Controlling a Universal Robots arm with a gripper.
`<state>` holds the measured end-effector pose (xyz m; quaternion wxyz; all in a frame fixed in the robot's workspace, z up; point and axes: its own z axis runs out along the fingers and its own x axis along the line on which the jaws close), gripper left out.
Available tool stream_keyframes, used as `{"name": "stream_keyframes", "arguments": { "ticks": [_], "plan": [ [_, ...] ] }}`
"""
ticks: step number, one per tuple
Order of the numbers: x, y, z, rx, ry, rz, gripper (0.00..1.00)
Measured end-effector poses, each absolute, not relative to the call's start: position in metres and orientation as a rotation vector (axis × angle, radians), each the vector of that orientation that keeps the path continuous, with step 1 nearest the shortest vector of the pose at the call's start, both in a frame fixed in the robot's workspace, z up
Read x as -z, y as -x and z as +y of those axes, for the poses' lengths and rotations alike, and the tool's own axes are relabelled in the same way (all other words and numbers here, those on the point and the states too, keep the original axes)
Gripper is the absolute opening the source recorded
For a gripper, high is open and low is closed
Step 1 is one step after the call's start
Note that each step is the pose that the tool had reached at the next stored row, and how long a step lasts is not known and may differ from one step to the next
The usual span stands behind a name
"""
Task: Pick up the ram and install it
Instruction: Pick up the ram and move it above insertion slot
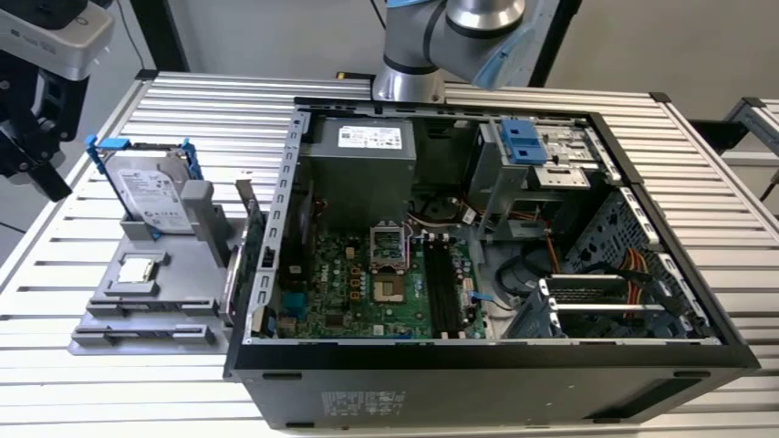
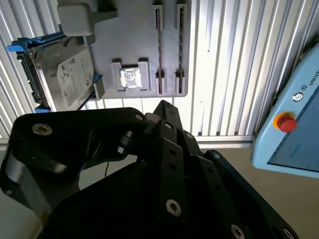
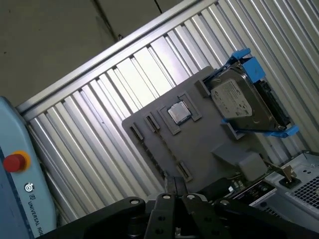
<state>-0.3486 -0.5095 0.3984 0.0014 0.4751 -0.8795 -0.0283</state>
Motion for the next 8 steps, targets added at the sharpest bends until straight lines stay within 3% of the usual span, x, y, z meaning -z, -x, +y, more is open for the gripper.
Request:
{"name": "stream_keyframes", "arguments": {
  "ticks": [8],
  "plan": [
    [-0.3985, 0.3487, -0.5094, 0.086, -1.539, -2.732, 0.0]
  ]
}}
